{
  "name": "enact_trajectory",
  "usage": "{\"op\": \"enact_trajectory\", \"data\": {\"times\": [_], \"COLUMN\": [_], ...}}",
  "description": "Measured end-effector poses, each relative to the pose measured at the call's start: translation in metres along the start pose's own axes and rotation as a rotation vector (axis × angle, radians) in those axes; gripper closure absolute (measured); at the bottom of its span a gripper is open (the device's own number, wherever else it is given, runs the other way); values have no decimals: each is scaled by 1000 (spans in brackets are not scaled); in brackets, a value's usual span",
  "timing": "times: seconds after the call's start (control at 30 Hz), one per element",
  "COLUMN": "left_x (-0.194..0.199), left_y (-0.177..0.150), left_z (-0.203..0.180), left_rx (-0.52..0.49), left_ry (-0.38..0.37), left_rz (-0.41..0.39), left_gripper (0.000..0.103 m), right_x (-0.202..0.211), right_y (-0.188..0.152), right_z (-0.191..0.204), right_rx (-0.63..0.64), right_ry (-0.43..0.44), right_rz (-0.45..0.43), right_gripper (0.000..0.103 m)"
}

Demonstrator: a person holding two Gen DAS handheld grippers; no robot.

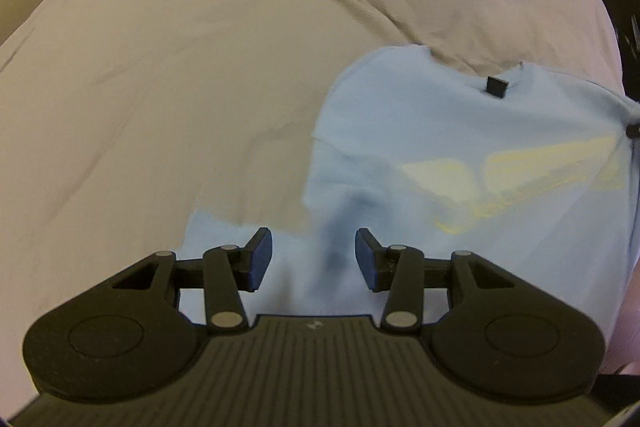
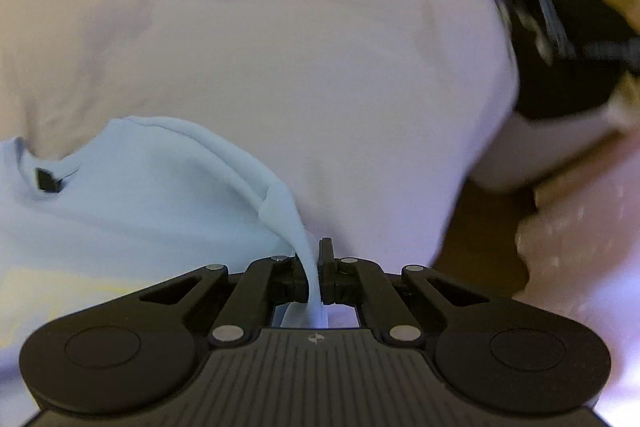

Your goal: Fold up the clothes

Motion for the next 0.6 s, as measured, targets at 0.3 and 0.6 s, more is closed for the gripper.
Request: {"op": "enact_trajectory", "data": {"times": [0.3, 0.6], "left_x": [-91, -171], "left_y": [73, 107], "left_z": [-8, -4], "left_rx": [-86, 17], "left_ry": [-151, -216], "left_rz": [47, 149], "left_gripper": [52, 61], "right_x": [-24, -29], "right_y": [-14, -24], "right_z": [-23, -36], "right_rx": [-57, -157], "right_ry": [118, 227], "right_rz": [47, 33], "right_gripper": [95, 75]}}
Point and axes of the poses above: each gripper's, at about its wrist camera, not at the fingertips, and x roughly against the way its jaws point, z to its left, y to its top, the point moved 4 cm from there along -x, roughly the way its jaws point, and after that the axes turned 5 degrees about x, right-handed, at the moved point
